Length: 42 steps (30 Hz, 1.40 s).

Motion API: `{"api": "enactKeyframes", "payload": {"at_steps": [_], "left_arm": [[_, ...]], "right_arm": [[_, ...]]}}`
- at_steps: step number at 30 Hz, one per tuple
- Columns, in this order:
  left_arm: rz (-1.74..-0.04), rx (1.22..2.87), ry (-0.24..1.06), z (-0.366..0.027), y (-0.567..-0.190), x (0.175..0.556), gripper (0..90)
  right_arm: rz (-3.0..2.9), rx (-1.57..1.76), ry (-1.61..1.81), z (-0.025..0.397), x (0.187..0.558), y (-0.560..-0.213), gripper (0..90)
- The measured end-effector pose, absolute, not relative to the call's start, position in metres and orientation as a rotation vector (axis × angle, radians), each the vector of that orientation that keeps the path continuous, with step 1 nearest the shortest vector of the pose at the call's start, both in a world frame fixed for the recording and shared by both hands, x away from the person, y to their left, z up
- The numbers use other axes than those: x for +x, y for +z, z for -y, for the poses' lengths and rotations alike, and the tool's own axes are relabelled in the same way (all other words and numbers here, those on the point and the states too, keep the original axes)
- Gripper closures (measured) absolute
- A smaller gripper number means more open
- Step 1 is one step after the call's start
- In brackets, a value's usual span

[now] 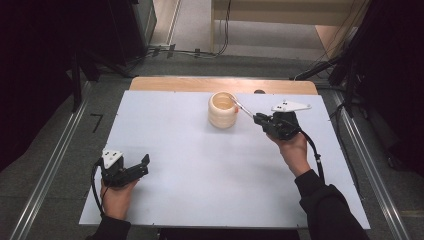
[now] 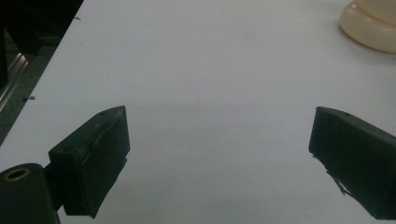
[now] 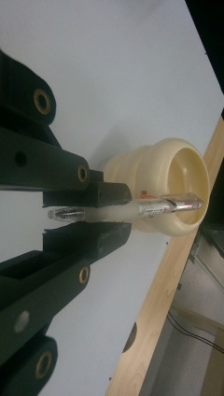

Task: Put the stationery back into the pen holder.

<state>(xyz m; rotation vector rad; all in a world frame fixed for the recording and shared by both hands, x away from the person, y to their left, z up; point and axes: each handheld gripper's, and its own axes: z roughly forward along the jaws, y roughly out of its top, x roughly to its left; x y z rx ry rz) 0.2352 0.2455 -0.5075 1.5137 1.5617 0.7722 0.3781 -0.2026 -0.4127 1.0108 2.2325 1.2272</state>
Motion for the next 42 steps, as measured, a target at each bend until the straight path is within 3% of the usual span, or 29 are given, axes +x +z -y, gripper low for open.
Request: {"api": "enactKeyframes", "payload": {"at_steps": [42], "left_arm": [[-1.560, 1.512, 0.768, -0.246, -0.507, 0.235, 5.9]], "right_arm": [[-2.243, 0.976, 1.189, 0.172, 0.401, -0.398, 78.7]]}}
